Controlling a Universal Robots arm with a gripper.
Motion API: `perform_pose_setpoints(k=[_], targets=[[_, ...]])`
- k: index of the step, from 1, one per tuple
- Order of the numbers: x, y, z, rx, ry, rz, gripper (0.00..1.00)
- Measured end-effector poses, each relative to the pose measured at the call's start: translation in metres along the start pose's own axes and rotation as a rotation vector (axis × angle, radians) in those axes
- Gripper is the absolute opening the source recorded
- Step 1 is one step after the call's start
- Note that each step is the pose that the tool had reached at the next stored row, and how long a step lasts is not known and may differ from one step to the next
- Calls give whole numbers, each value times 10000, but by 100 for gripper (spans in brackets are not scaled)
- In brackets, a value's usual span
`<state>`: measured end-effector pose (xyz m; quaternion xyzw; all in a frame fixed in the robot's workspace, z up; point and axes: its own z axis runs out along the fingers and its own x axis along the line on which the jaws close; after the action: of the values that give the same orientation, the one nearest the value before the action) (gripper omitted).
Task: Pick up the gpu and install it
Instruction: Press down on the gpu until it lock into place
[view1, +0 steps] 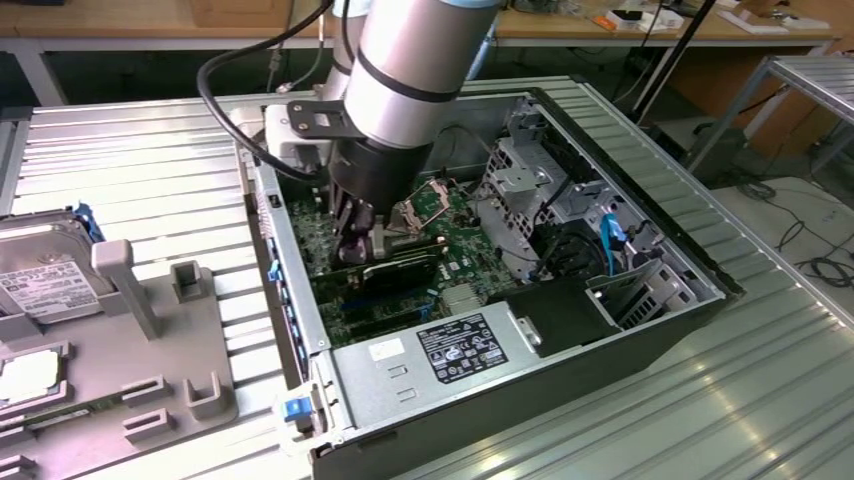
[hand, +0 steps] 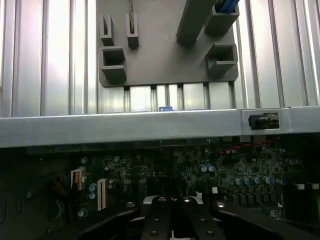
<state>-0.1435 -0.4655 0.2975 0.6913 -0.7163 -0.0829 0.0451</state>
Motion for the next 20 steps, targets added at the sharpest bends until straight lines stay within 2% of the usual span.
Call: perform_pose_setpoints(k=[1,2,4,5,8,13,14,15,16,18,20], targets=[[-1,-21,1,38,-1,-4,11],[-2,-62,3,121,-4,-15,11],[-3,-106,2,227,-6,-23,11],[-4,-139,2,317,-9,-33,11],[-6,-201,2,525,-7,-67,11],[-9,-286,2,804,-3,-133,11],[-10,-315,2,889,1,-160,11],[-11,-355,5,1004,5,-204,11],[-14,-373,11,1084,10,-259,11],[-21,-375,19,1170,13,-296,11],[-24,-375,23,1206,15,-312,11]])
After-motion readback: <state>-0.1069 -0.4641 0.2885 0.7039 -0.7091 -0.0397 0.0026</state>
